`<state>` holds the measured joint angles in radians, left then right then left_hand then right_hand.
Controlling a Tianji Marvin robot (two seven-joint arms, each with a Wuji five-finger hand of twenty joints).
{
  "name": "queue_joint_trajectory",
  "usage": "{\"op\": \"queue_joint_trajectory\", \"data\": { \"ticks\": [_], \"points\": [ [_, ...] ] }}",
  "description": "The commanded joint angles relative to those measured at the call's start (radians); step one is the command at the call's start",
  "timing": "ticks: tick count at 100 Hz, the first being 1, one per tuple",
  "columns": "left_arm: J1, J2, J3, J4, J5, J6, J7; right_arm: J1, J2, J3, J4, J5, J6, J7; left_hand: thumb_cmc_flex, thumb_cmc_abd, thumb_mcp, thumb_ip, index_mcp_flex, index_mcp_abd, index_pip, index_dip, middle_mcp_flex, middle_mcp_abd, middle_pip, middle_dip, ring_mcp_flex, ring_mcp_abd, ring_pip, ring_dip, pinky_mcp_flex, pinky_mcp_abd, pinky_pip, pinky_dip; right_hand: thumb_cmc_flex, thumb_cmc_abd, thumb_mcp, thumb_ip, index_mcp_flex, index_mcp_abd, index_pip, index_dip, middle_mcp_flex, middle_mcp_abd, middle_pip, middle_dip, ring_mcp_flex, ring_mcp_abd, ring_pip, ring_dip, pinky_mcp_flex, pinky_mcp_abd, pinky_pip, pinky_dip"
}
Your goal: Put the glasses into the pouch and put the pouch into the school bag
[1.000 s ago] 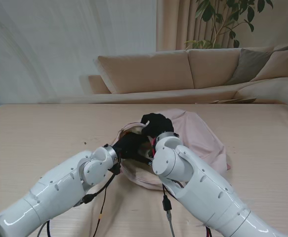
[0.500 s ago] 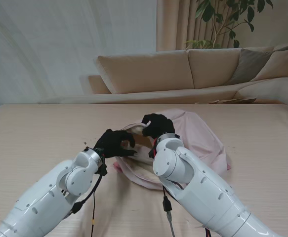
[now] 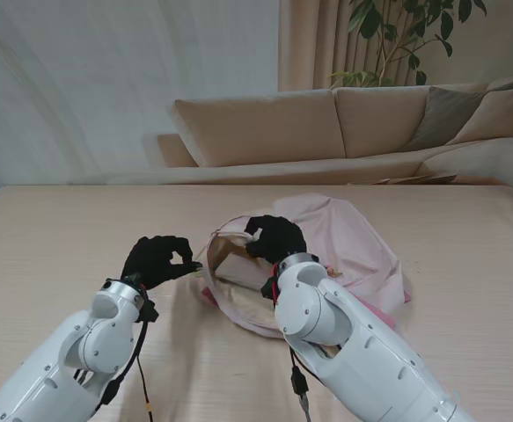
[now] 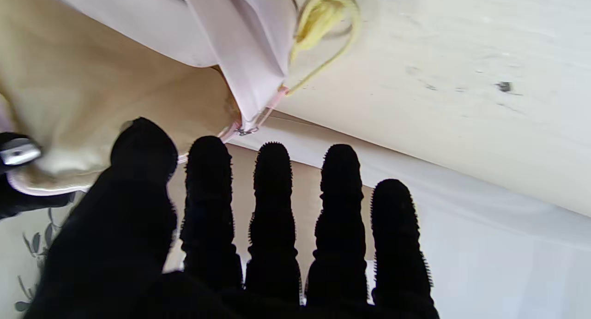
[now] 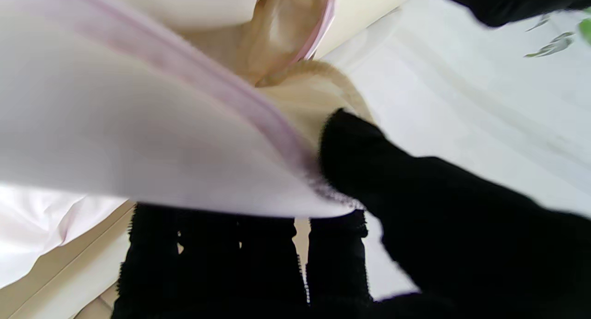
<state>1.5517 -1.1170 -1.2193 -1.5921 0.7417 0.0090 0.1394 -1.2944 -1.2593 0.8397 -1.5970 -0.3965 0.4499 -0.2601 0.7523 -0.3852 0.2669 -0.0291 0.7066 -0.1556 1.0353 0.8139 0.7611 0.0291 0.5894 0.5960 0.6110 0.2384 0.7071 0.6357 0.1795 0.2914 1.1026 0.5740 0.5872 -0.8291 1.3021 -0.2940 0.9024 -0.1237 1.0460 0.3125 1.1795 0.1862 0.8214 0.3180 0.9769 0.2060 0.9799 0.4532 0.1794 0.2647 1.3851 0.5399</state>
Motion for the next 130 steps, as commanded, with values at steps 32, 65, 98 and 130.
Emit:
{"op": "queue_joint_trajectory", "data": {
  "ticks": [32,65,98,130],
  "points": [
    [0.022,-0.006,-0.008,-0.014,-0.011,0.029,0.030,-0.045,0.053,-0.097,0.021,-0.080,-0.081,0.136,0.027,-0.007,0.002,-0.002,-0.064,-0.004,-0.072,-0.089,-0.066,0.008,-0.033,-0.010,-0.044,0.009,-0.005,0.008,-0.035,0.002,0.017,0.010,-0.270,-0.014,-0.124,0.102,-0.500,0.130,-0.279,0.068,-0.774,-0.048,-0.011,0.085,-0.631,-0.171,-0.313,-0.032,-0.249,-0.166,-0.220,-0.081],
    [0.032,-0.008,-0.015,-0.008,-0.015,0.032,0.042,0.034,-0.004,-0.281,0.195,-0.226,0.035,0.012,0.025,-0.008,-0.007,0.001,-0.076,0.004,-0.079,-0.102,-0.084,0.008,-0.036,-0.016,-0.052,0.008,-0.007,0.007,-0.042,0.001,0.013,0.008,-0.529,-0.137,-0.021,0.045,-0.820,0.276,-0.328,-0.129,-1.011,-0.021,-0.246,-0.041,-0.833,-0.217,-0.512,-0.141,-0.276,-0.179,-0.589,-0.106],
    [0.046,-0.010,-0.020,-0.005,-0.023,0.035,0.047,0.100,-0.070,-0.391,0.327,-0.288,0.132,-0.069,0.026,-0.012,-0.007,0.004,-0.082,0.010,-0.083,-0.107,-0.092,0.008,-0.037,-0.019,-0.054,0.007,-0.007,0.007,-0.048,0.003,0.005,0.005,-0.583,-0.153,0.008,0.032,-0.817,0.288,-0.383,-0.184,-1.008,-0.007,-0.297,-0.050,-0.849,-0.209,-0.494,-0.135,-0.280,-0.153,-0.633,-0.019],
    [0.051,-0.009,-0.020,-0.011,-0.018,0.044,0.042,0.165,-0.151,-0.437,0.498,-0.284,0.165,-0.168,0.026,-0.012,-0.007,0.004,-0.090,0.011,-0.087,-0.113,-0.099,0.006,-0.039,-0.022,-0.058,0.004,-0.010,0.006,-0.053,0.007,-0.002,0.001,-0.292,-0.075,0.002,0.090,-0.633,0.119,-0.027,0.051,-0.857,-0.056,0.250,0.147,-0.637,-0.173,-0.149,0.039,-0.254,-0.126,-0.227,-0.104]
  ]
}}
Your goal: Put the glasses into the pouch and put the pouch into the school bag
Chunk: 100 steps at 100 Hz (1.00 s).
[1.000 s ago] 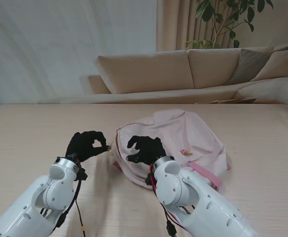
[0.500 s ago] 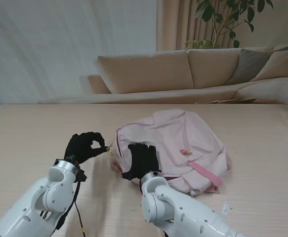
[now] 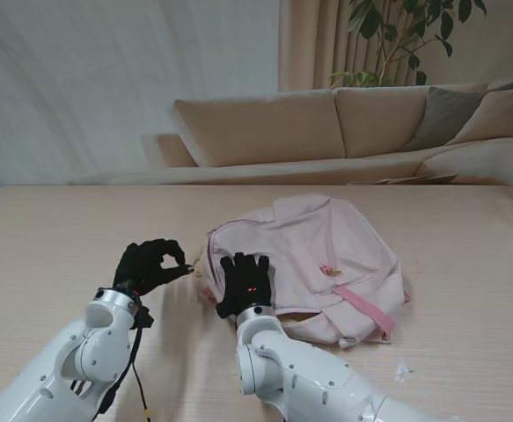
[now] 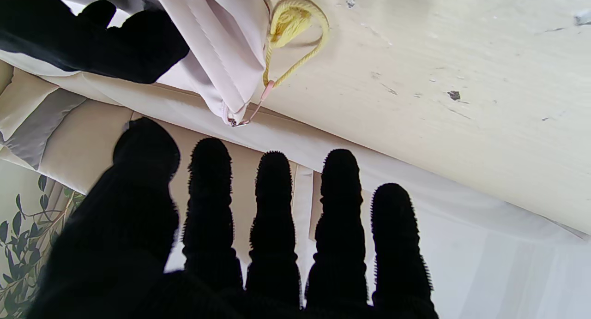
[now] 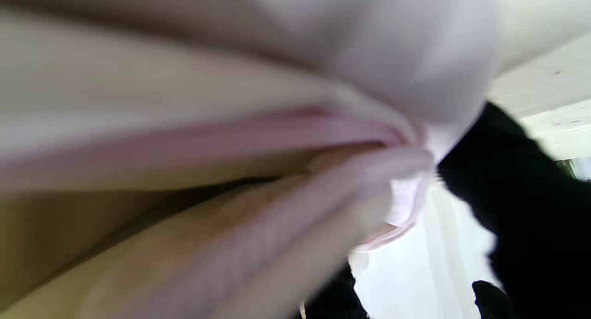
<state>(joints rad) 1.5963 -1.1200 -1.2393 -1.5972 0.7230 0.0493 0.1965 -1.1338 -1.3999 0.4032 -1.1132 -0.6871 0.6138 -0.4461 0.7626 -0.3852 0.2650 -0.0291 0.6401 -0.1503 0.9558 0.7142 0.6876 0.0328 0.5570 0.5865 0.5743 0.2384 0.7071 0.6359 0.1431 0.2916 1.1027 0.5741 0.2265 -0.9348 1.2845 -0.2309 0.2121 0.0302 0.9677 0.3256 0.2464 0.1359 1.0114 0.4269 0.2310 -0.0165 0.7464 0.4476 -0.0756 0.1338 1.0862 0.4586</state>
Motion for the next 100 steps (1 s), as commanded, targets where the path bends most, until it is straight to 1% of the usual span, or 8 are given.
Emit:
{"op": "queue_joint_trajectory", "data": {
  "ticks": [1,12,16,18,31,49,71,100],
  "points": [
    [0.007,-0.005,0.000,-0.006,0.001,0.004,-0.015,0.005,-0.012,-0.001,0.018,0.008,0.001,0.015,0.016,-0.011,-0.005,0.004,-0.024,0.006,-0.008,-0.013,-0.027,0.002,-0.007,-0.013,-0.022,0.003,-0.010,0.006,-0.017,0.007,-0.003,0.001,0.083,0.036,0.023,0.030,0.077,-0.038,0.056,0.043,0.103,-0.005,0.069,0.044,0.131,0.055,0.101,0.052,0.001,0.006,0.095,-0.020],
    [0.002,-0.006,0.000,0.001,-0.005,0.015,-0.020,0.018,-0.029,-0.003,0.066,0.010,0.002,-0.018,0.027,-0.015,0.000,0.005,-0.044,0.008,-0.024,-0.024,-0.043,0.006,-0.013,-0.016,-0.032,0.003,-0.014,0.004,-0.022,0.007,-0.010,-0.003,0.197,0.057,0.087,0.058,0.300,-0.133,0.143,0.107,0.364,-0.015,0.130,0.081,0.358,0.087,0.224,0.105,0.016,0.017,0.259,0.011],
    [0.000,-0.005,0.001,0.005,-0.003,0.020,-0.024,0.021,-0.032,-0.001,0.082,0.010,-0.003,-0.034,0.024,-0.010,0.002,0.004,-0.063,0.019,-0.046,-0.038,-0.062,0.006,-0.019,-0.019,-0.042,0.001,-0.018,0.004,-0.026,0.007,-0.016,-0.005,0.265,0.019,0.111,-0.075,0.368,-0.189,0.231,-0.032,0.476,-0.024,0.138,0.061,0.458,0.087,0.251,0.106,0.050,0.033,0.283,0.020],
    [-0.001,-0.004,0.002,0.006,-0.001,0.023,-0.027,0.022,-0.034,-0.001,0.091,0.008,-0.007,-0.044,0.022,-0.009,0.005,0.004,-0.070,0.024,-0.058,-0.045,-0.069,0.008,-0.022,-0.020,-0.047,0.002,-0.020,0.003,-0.028,0.007,-0.018,-0.007,0.299,0.001,0.114,-0.107,0.404,-0.222,0.277,-0.080,0.541,-0.027,0.144,0.019,0.513,0.086,0.265,0.103,0.075,0.041,0.293,0.028],
    [-0.015,-0.002,0.014,0.028,-0.003,0.047,-0.047,0.017,-0.028,0.023,0.097,0.002,-0.025,-0.087,0.002,0.011,0.066,0.003,-0.125,0.057,-0.197,-0.149,-0.161,0.012,-0.039,-0.031,-0.112,-0.005,-0.045,-0.002,-0.055,0.002,-0.039,-0.018,0.377,-0.002,0.160,-0.106,0.626,-0.333,0.330,-0.113,0.779,-0.032,0.143,-0.054,0.717,0.103,0.313,0.015,0.187,0.085,0.314,0.055],
    [-0.055,-0.005,0.040,0.082,-0.044,0.074,-0.065,-0.029,0.027,0.098,0.000,-0.023,-0.067,-0.106,-0.027,0.019,0.155,0.000,-0.159,0.055,-0.266,-0.233,-0.227,0.008,-0.061,-0.051,-0.179,-0.016,-0.094,-0.029,-0.091,0.003,-0.082,-0.043,0.395,-0.036,0.204,-0.113,0.731,-0.346,0.292,-0.047,0.831,-0.022,0.098,-0.015,0.761,0.121,0.329,-0.037,0.236,0.116,0.309,0.065],
    [-0.127,-0.009,0.075,0.152,-0.129,0.102,-0.116,-0.102,0.100,0.189,-0.142,-0.078,-0.148,-0.101,-0.092,0.006,0.159,-0.002,-0.367,0.109,-0.408,-0.338,-0.446,0.018,-0.167,-0.149,-0.365,-0.051,-0.266,-0.130,-0.179,-0.010,-0.212,-0.099,0.399,-0.032,0.204,-0.111,0.756,-0.346,0.268,0.013,0.841,-0.017,0.090,0.008,0.770,0.125,0.335,-0.048,0.243,0.121,0.309,0.069],
    [-0.234,-0.003,0.105,0.229,-0.327,0.067,-0.290,-0.146,0.124,0.241,-0.205,-0.091,-0.199,-0.105,-0.116,-0.071,0.139,-0.009,-0.423,0.103,-0.448,-0.396,-0.515,0.010,-0.376,-0.259,-0.483,-0.096,-0.418,-0.218,-0.226,-0.025,-0.461,-0.150,0.399,-0.032,0.205,-0.111,0.750,-0.341,0.257,0.039,0.836,-0.015,0.087,0.024,0.757,0.126,0.343,-0.044,0.234,0.106,0.310,0.071]
  ]
}}
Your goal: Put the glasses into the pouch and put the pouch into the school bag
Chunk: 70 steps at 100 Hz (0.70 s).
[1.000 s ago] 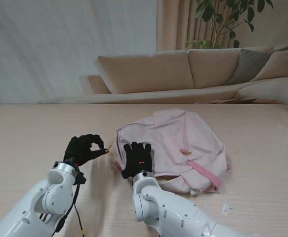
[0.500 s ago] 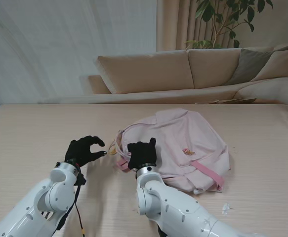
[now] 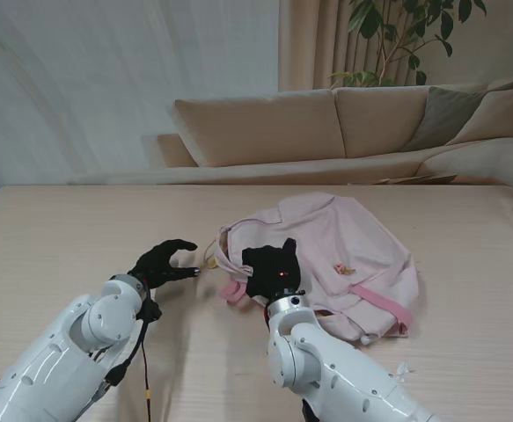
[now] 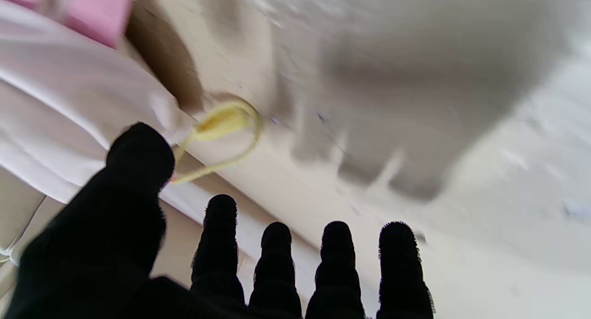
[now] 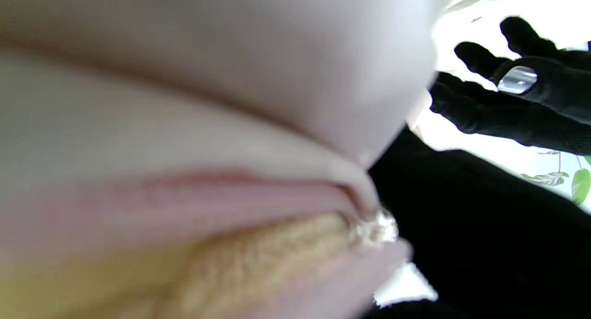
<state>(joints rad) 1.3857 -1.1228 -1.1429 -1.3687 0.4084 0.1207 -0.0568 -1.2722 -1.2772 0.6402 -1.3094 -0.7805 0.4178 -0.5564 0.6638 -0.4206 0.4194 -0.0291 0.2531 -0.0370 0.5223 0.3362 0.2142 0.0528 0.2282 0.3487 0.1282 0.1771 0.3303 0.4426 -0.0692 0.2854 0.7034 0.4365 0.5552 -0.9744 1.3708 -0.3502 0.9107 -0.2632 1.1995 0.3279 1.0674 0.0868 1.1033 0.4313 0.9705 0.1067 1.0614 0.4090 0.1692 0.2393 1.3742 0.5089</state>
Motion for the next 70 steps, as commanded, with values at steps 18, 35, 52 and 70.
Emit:
{"op": "queue_joint_trajectory", "data": {
  "ticks": [18,35,52,70],
  "points": [
    [-0.102,-0.014,0.058,0.101,-0.111,-0.050,-0.054,-0.014,-0.002,0.009,-0.014,0.017,-0.009,0.002,-0.011,-0.094,0.014,-0.024,-0.068,-0.076,-0.007,-0.024,-0.060,-0.024,-0.105,0.003,-0.070,-0.069,-0.195,-0.077,-0.011,-0.057,-0.220,-0.010,0.071,0.007,0.118,0.009,0.051,-0.045,0.022,0.046,0.012,0.038,-0.006,0.031,0.017,0.004,0.032,-0.004,-0.019,-0.005,0.026,0.023],
    [-0.163,-0.025,0.110,0.180,-0.143,-0.082,-0.062,-0.021,-0.005,0.017,-0.019,0.026,-0.014,-0.007,-0.005,-0.107,0.036,-0.024,-0.055,-0.092,0.003,-0.020,-0.058,-0.032,-0.102,0.006,-0.075,-0.079,-0.213,-0.064,-0.016,-0.060,-0.275,0.015,0.071,0.007,0.118,0.009,0.050,-0.042,0.019,0.051,0.009,0.041,-0.006,0.040,0.010,0.005,0.036,-0.002,-0.022,-0.010,0.030,0.025],
    [-0.210,-0.033,0.146,0.230,-0.190,-0.091,-0.090,-0.030,0.000,0.026,-0.031,0.022,-0.030,-0.010,0.008,-0.116,0.061,-0.025,-0.025,-0.132,0.032,-0.006,-0.062,-0.040,-0.110,0.009,-0.079,-0.084,-0.227,-0.059,-0.017,-0.063,-0.315,0.046,0.070,0.008,0.118,0.009,0.050,-0.040,0.018,0.054,0.009,0.041,-0.007,0.043,0.010,0.004,0.038,-0.001,-0.021,-0.013,0.032,0.026],
    [-0.228,-0.038,0.171,0.255,-0.232,-0.111,-0.116,-0.030,-0.002,0.033,-0.029,0.026,-0.031,-0.017,0.014,-0.123,0.109,-0.025,0.205,-0.200,0.169,0.093,-0.046,-0.056,-0.079,0.018,-0.076,-0.095,-0.225,-0.052,-0.021,-0.062,-0.373,0.075,0.070,0.008,0.117,0.009,0.048,-0.037,0.017,0.057,0.008,0.041,-0.008,0.045,0.005,0.003,0.039,0.000,-0.019,-0.013,0.035,0.028]
  ]
}}
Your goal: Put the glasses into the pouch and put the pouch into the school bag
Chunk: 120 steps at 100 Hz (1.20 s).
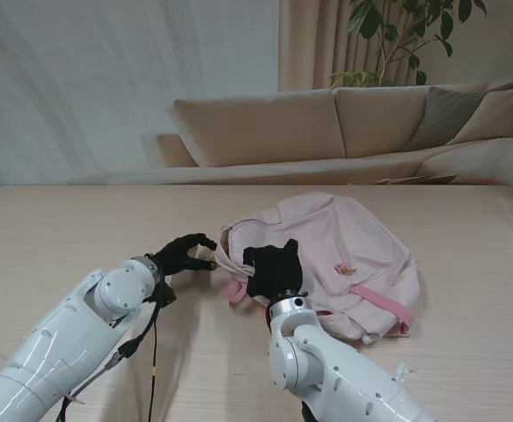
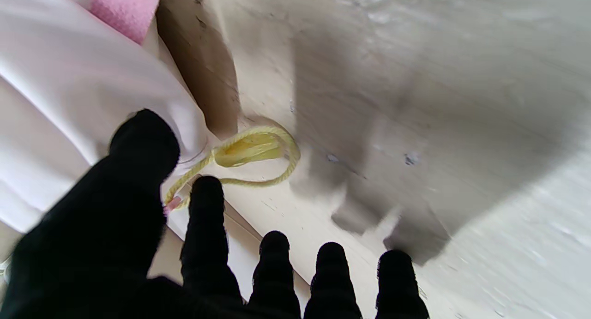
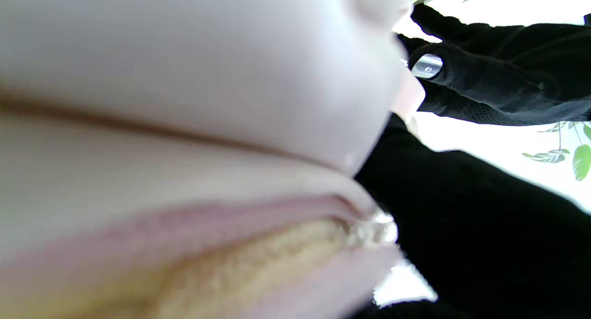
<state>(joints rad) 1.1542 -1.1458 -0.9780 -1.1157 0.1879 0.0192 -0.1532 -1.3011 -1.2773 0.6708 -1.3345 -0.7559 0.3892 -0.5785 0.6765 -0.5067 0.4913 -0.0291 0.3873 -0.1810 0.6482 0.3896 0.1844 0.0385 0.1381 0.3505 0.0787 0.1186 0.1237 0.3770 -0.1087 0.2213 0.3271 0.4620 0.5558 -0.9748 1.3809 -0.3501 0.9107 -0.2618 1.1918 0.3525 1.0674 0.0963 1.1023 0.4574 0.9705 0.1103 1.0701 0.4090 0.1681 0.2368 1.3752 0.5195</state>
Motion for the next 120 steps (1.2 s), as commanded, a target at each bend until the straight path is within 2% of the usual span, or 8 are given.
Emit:
{"op": "queue_joint_trajectory", "data": {
  "ticks": [1,14,29,60,73,86,97,120],
  "points": [
    [0.003,-0.015,0.007,0.003,-0.013,-0.010,-0.021,-0.001,-0.002,0.003,-0.003,0.001,-0.002,0.005,0.002,-0.036,0.038,-0.025,0.082,-0.057,0.047,0.042,-0.014,-0.042,0.013,0.016,-0.026,-0.038,-0.019,0.013,0.017,0.003,0.002,0.050,0.069,0.009,0.107,0.008,0.048,-0.038,0.024,0.032,0.007,0.032,-0.007,0.019,0.004,0.000,0.030,0.000,-0.018,-0.011,0.034,0.017],
    [-0.007,-0.014,0.020,0.017,-0.033,-0.008,-0.047,-0.003,-0.007,0.013,0.000,0.015,0.001,-0.004,0.016,-0.033,0.054,-0.028,0.154,-0.075,0.080,0.088,-0.008,-0.069,0.024,-0.007,-0.030,-0.043,-0.031,0.007,0.015,-0.001,-0.053,0.058,0.071,0.008,0.108,0.009,0.045,-0.033,0.026,0.036,0.006,0.036,-0.005,0.020,0.006,0.002,0.034,0.002,-0.017,-0.011,0.035,0.018],
    [-0.009,-0.037,0.025,0.041,-0.009,0.006,0.048,-0.007,-0.003,0.023,-0.003,0.013,-0.008,-0.009,0.004,-0.042,0.064,-0.030,-0.072,-0.050,-0.007,0.074,-0.030,-0.038,-0.015,-0.014,-0.026,-0.038,-0.024,0.017,0.029,0.000,-0.014,0.111,0.072,0.008,0.107,0.009,0.045,-0.032,0.025,0.038,0.006,0.037,-0.003,0.020,0.003,0.003,0.035,0.003,-0.019,-0.013,0.036,0.018],
    [0.000,-0.016,0.013,0.013,-0.043,0.003,-0.044,-0.011,-0.006,0.033,-0.001,0.020,-0.008,-0.020,0.111,-0.034,-0.095,-0.043,0.199,-0.072,0.243,0.264,0.009,-0.025,0.092,0.005,-0.022,-0.045,-0.014,0.016,0.020,0.007,-0.097,0.094,0.073,0.007,0.108,0.010,0.045,-0.029,0.025,0.040,0.003,0.037,-0.001,0.020,0.000,0.003,0.039,0.005,-0.020,-0.014,0.038,0.020],
    [0.018,-0.032,-0.009,0.013,-0.033,0.014,0.034,-0.013,-0.005,0.038,-0.004,0.019,-0.012,-0.023,0.009,-0.011,0.081,-0.026,-0.050,-0.113,0.256,0.464,0.013,-0.025,0.132,0.022,-0.010,-0.028,0.043,0.039,0.026,0.017,-0.033,0.124,0.071,0.008,0.107,0.009,0.045,-0.029,0.025,0.041,0.004,0.038,0.000,0.020,0.001,0.003,0.039,0.005,-0.019,-0.013,0.039,0.020],
    [0.020,-0.046,-0.020,0.024,-0.016,0.003,0.101,-0.016,-0.003,0.042,-0.006,0.017,-0.017,-0.024,0.032,-0.016,0.107,-0.027,-0.224,-0.139,-0.103,0.064,0.012,-0.037,0.125,0.038,0.002,-0.028,0.087,0.046,0.028,0.016,0.038,0.090,0.070,0.008,0.107,0.009,0.047,-0.028,0.025,0.041,0.007,0.038,0.000,0.018,0.005,0.002,0.039,0.004,-0.016,-0.013,0.041,0.021],
    [0.002,-0.049,-0.011,0.041,-0.014,0.006,0.102,-0.023,-0.002,0.044,-0.011,0.016,-0.021,-0.026,0.042,-0.036,0.126,-0.027,-0.224,-0.140,-0.329,-0.161,0.011,-0.045,0.115,0.035,0.003,-0.030,0.091,0.042,0.029,0.013,0.049,0.070,0.071,0.008,0.108,0.009,0.048,-0.028,0.025,0.040,0.010,0.039,0.000,0.017,0.010,0.002,0.040,0.003,-0.014,-0.012,0.042,0.021],
    [-0.067,-0.066,0.043,0.119,-0.053,0.030,0.073,-0.032,0.000,0.044,-0.018,0.015,-0.032,-0.026,0.016,-0.094,0.091,-0.036,-0.229,0.082,-0.528,-0.274,-0.015,-0.033,0.059,0.054,-0.007,-0.018,0.073,0.049,0.020,0.019,0.026,0.070,0.070,0.008,0.107,0.009,0.049,-0.030,0.025,0.040,0.011,0.037,0.000,0.017,0.009,0.003,0.040,0.002,-0.010,-0.009,0.043,0.022]
  ]
}}
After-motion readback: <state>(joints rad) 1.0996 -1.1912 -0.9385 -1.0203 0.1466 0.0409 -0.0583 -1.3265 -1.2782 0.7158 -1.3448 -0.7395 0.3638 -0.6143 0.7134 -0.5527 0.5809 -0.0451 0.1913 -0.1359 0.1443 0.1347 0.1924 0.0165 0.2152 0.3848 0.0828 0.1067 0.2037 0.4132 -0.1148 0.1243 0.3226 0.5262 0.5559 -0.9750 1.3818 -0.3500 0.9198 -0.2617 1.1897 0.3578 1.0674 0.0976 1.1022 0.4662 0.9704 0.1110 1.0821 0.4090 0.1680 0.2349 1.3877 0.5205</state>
